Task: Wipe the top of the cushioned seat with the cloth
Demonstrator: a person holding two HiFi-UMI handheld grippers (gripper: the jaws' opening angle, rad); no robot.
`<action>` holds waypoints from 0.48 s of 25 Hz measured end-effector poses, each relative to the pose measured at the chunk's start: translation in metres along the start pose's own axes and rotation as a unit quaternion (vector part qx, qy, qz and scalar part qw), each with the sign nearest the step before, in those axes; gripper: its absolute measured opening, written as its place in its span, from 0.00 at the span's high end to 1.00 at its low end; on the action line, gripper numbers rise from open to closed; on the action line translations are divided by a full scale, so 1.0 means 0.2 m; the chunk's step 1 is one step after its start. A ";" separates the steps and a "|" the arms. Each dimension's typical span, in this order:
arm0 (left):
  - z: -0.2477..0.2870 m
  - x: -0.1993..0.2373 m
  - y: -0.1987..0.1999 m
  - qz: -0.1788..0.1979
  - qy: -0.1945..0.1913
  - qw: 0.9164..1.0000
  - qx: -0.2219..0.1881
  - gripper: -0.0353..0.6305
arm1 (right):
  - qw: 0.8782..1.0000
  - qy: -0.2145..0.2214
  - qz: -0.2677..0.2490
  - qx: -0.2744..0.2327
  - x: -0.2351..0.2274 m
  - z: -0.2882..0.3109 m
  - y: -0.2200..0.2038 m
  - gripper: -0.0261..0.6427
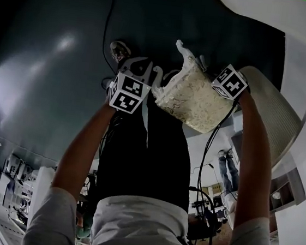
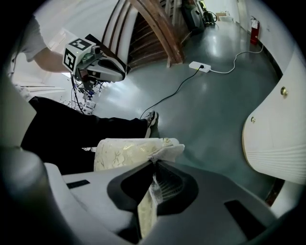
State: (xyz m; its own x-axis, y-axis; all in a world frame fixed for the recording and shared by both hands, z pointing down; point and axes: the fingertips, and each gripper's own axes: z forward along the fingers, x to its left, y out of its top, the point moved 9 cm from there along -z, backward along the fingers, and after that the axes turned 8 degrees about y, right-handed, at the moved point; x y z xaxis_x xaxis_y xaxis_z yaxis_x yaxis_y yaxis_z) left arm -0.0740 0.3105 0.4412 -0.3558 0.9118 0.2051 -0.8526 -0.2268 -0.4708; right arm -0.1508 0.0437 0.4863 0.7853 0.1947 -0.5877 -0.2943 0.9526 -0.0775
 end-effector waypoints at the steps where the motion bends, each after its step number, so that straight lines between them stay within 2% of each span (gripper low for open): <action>1: 0.00 0.01 0.00 0.002 -0.001 1.000 0.000 0.92 | 1.000 -0.004 0.003 -0.005 0.00 0.00 0.02 0.92; 5: 0.00 0.04 0.01 0.013 -0.006 1.000 0.003 0.92 | 1.000 -0.017 0.007 -0.017 0.03 0.04 0.10 0.92; 10: 0.00 0.06 0.05 0.039 -0.021 0.999 0.010 0.92 | 0.998 -0.027 -0.053 0.010 0.10 0.06 0.22 0.92; 12: 0.01 0.07 0.06 0.053 -0.026 0.998 0.011 0.92 | 0.998 -0.036 -0.054 0.012 0.10 0.07 0.24 0.92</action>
State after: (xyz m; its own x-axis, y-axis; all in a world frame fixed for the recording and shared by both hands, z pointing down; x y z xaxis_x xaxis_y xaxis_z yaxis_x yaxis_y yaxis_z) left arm -0.0899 0.3191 0.4401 -0.4631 0.8635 0.2000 -0.8173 -0.3288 -0.4731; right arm -0.1420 0.0957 0.4824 0.8489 0.1056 -0.5180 -0.1933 0.9740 -0.1183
